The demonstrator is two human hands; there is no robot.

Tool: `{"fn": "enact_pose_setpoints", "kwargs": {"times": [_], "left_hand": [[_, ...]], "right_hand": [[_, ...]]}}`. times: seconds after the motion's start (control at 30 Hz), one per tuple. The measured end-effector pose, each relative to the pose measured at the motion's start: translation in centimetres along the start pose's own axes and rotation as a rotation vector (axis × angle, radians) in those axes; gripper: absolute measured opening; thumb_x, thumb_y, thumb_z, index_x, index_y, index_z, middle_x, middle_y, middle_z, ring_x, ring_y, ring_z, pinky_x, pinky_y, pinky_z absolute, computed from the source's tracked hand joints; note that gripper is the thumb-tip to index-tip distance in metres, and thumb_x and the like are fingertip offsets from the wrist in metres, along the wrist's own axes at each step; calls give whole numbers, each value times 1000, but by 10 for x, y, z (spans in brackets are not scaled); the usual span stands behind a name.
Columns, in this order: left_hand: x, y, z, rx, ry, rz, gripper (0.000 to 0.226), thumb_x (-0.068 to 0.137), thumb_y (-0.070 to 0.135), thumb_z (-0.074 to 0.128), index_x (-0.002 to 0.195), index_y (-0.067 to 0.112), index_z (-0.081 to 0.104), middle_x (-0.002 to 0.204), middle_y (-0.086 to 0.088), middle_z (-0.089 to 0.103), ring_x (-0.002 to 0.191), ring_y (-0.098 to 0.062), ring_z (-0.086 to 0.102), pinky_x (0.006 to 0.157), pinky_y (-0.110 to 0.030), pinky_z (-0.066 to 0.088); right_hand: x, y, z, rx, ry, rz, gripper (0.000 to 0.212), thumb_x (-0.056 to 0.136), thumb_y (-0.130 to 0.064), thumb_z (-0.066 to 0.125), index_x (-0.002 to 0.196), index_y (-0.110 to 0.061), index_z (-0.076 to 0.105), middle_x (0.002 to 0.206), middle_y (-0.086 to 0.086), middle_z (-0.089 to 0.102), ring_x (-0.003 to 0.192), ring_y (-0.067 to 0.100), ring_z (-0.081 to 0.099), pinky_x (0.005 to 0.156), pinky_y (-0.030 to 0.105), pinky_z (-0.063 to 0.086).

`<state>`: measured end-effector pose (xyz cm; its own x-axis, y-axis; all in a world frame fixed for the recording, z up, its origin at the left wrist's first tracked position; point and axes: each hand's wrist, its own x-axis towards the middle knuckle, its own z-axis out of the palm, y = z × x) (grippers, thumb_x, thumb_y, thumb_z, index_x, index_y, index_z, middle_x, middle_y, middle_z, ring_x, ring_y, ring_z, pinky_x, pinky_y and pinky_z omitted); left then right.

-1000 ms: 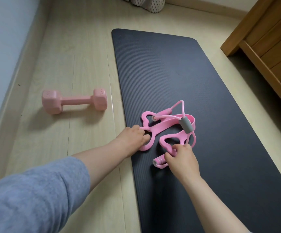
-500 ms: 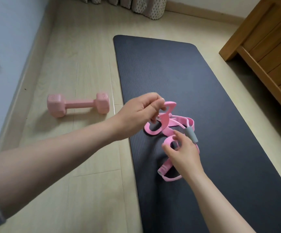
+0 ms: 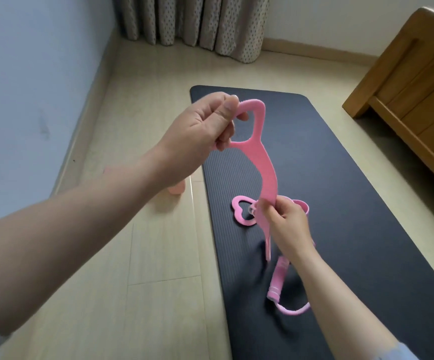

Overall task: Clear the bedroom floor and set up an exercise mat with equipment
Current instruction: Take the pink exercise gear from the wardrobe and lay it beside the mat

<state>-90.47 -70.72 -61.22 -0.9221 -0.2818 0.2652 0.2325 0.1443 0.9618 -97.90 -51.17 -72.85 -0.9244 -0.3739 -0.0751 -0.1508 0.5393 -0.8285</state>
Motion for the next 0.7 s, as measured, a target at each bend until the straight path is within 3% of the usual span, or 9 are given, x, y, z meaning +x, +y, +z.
{"fn": "enact_pose_setpoints", "kwargs": {"times": [0.1, 0.23, 0.4, 0.57, 0.7], "left_hand": [[-8, -7, -14, 154, 52, 29, 26, 101, 29, 40, 92, 12, 58, 63, 4, 44, 57, -8, 41, 58, -18, 37], [-31, -22, -32, 332, 177, 3, 28, 98, 35, 45, 89, 12, 59, 65, 6, 43, 59, -3, 41, 59, -11, 35], [-76, -51, -59, 469, 282, -97, 23, 98, 34, 48, 84, 19, 57, 75, -16, 56, 71, -20, 54, 61, -19, 37], [-109, -78, -78, 518, 406, -224, 29, 97, 44, 48, 86, 19, 59, 76, -6, 57, 73, -18, 53, 66, -31, 41], [-138, -88, -81, 499, 505, -291, 25, 97, 39, 48, 83, 20, 57, 68, 11, 53, 63, -8, 47, 60, -23, 36]], "right_hand": [[-7, -18, 1, 163, -21, -72, 32, 98, -20, 50, 80, 1, 65, 76, 19, 69, 66, 27, 63, 61, 35, 52], [-12, -44, 11, 324, -115, -12, 27, 99, -23, 50, 85, -9, 68, 77, 20, 66, 68, 25, 63, 63, 35, 50], [-19, -66, 40, 307, -395, 119, 27, 98, -29, 52, 86, -12, 69, 68, 1, 73, 66, 17, 69, 70, 37, 57], [-30, -81, 68, 245, -618, 181, 33, 97, -36, 52, 93, -10, 72, 73, 3, 74, 65, 12, 69, 59, 26, 55], [-40, -87, 84, 201, -737, 199, 36, 99, -35, 49, 94, -10, 73, 74, 2, 73, 61, 9, 66, 62, 24, 52]]}}
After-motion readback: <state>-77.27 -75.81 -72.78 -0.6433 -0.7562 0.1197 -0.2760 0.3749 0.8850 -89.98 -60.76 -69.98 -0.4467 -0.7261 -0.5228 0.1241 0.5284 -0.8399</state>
